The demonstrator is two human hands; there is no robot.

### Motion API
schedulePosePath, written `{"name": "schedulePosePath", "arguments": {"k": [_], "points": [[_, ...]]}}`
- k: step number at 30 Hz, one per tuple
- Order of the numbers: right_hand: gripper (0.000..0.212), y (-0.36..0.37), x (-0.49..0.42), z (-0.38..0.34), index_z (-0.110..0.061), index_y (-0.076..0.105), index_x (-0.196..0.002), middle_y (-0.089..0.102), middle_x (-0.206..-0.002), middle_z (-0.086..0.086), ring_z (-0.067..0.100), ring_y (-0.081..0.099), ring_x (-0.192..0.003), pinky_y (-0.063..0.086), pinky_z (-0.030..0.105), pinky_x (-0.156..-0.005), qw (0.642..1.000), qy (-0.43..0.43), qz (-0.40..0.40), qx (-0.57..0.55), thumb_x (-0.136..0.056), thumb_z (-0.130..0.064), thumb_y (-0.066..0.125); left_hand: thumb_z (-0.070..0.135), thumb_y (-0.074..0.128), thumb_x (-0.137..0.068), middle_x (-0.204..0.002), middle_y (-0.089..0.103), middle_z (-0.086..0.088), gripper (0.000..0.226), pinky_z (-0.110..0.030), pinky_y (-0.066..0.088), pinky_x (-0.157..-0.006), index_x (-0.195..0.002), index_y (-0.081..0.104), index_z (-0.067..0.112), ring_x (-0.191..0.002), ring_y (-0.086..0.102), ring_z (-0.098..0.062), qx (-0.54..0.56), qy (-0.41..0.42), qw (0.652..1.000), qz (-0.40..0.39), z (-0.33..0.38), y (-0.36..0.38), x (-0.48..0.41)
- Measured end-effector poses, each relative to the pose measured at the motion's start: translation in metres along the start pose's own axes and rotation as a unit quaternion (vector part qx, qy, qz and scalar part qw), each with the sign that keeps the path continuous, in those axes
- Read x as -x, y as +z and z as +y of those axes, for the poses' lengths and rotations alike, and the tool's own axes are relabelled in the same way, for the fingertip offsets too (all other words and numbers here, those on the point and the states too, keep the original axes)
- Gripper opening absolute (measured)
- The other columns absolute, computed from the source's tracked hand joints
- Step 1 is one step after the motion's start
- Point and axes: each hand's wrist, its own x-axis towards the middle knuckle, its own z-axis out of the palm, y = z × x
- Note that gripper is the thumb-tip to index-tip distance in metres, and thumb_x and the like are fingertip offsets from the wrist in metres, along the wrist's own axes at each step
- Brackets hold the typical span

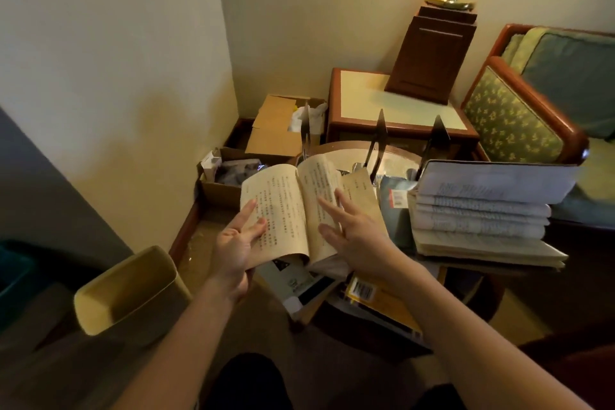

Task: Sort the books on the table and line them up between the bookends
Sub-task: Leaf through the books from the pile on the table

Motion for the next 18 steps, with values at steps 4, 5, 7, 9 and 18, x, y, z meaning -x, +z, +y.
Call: {"name": "schedulePosePath", "arguments": {"k": [4, 5, 7, 9, 18], "points": [[0.082, 0.003, 0.002, 0.007, -0.053, 0.008, -0.154, -0.010, -0.164, -0.021, 0.018, 0.019, -0.149, 0.041, 0.044, -0.114, 1.000, -0.013, -0.017, 0.010, -0.092, -0.055, 0.062, 0.010, 0.060, -0.097, -0.125, 0.066, -0.001, 0.044, -0.026, 0.060, -0.059, -0.135, 0.061, 0.032, -0.106, 0.069, -0.024, -0.011, 0.006, 1.000, -0.002, -0.010, -0.013, -0.007], [0.091, 0.003, 0.003, 0.008, -0.051, 0.006, -0.155, -0.012, -0.164, -0.022, 0.017, 0.015, -0.150, 0.037, 0.043, -0.116, 1.000, -0.013, -0.024, 0.014, -0.088, -0.056, 0.066, 0.011, 0.060, -0.097, -0.126, 0.065, -0.002, 0.044, -0.027, 0.060, -0.060, -0.136, 0.061, 0.033, -0.107, 0.068, -0.026, -0.015, 0.007, 1.000, -0.006, -0.012, -0.015, -0.008], [0.107, 0.002, 0.004, 0.010, -0.048, 0.001, -0.156, -0.015, -0.163, -0.022, 0.014, 0.006, -0.151, 0.028, 0.044, -0.121, 0.999, -0.016, -0.033, 0.015, -0.079, -0.059, 0.074, 0.013, 0.060, -0.098, -0.126, 0.064, -0.002, 0.045, -0.028, 0.061, -0.062, -0.137, 0.059, 0.034, -0.107, 0.068, -0.026, -0.022, 0.010, 1.000, -0.010, -0.016, -0.018, -0.010], [0.119, 0.000, 0.005, 0.012, -0.049, -0.002, -0.156, -0.016, -0.162, -0.025, 0.011, 0.000, -0.151, 0.020, 0.043, -0.123, 0.999, -0.020, -0.042, 0.008, -0.071, -0.062, 0.080, 0.013, 0.060, -0.098, -0.126, 0.064, -0.001, 0.044, -0.030, 0.062, -0.065, -0.135, 0.060, 0.036, -0.108, 0.068, -0.026, -0.016, 0.015, 1.000, -0.013, -0.021, -0.019, -0.012], [0.111, 0.004, 0.001, 0.009, -0.045, -0.009, -0.156, -0.009, -0.166, -0.019, 0.009, -0.002, -0.152, 0.010, 0.042, -0.123, 0.999, -0.028, 0.006, 0.025, -0.080, -0.066, 0.069, 0.015, 0.060, -0.097, -0.130, 0.063, -0.001, 0.044, -0.047, 0.060, -0.087, -0.132, 0.059, 0.042, -0.115, 0.065, -0.026, -0.016, 0.032, 0.999, -0.021, -0.022, -0.020, -0.014]]}}
